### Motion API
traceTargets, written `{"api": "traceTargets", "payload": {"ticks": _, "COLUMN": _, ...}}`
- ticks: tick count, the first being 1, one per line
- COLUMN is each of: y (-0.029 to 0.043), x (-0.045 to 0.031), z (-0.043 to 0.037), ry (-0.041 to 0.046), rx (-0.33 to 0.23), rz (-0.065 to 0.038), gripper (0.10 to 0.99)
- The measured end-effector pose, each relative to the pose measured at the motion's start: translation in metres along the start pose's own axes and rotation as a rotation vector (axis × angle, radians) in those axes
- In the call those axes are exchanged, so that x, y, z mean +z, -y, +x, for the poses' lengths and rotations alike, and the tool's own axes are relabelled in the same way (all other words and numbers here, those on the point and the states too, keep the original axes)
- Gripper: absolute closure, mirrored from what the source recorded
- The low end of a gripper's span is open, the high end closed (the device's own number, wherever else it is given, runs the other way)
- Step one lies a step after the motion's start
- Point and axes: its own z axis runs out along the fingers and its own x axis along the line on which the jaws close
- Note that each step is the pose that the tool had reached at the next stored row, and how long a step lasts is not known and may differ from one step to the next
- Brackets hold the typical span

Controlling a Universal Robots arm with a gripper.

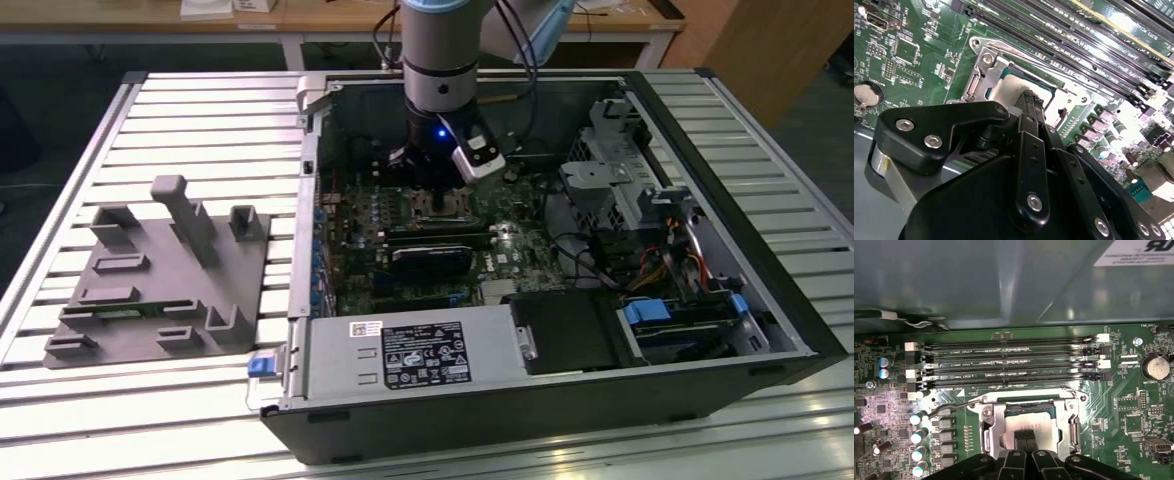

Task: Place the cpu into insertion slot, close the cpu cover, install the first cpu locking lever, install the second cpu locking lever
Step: 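Close the cpu cover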

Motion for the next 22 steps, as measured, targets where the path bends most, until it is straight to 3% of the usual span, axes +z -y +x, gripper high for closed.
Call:
{"api": "traceTargets", "payload": {"ticks": 12, "y": -0.0001, "x": -0.0040, "z": 0.0005, "ry": 0.0000, "rx": 0.000, "rz": -0.002, "gripper": 0.980}}
{"api": "traceTargets", "payload": {"ticks": 22, "y": 0.0012, "x": -0.0047, "z": 0.0172, "ry": 0.0006, "rx": 0.000, "rz": -0.002, "gripper": 0.980}}
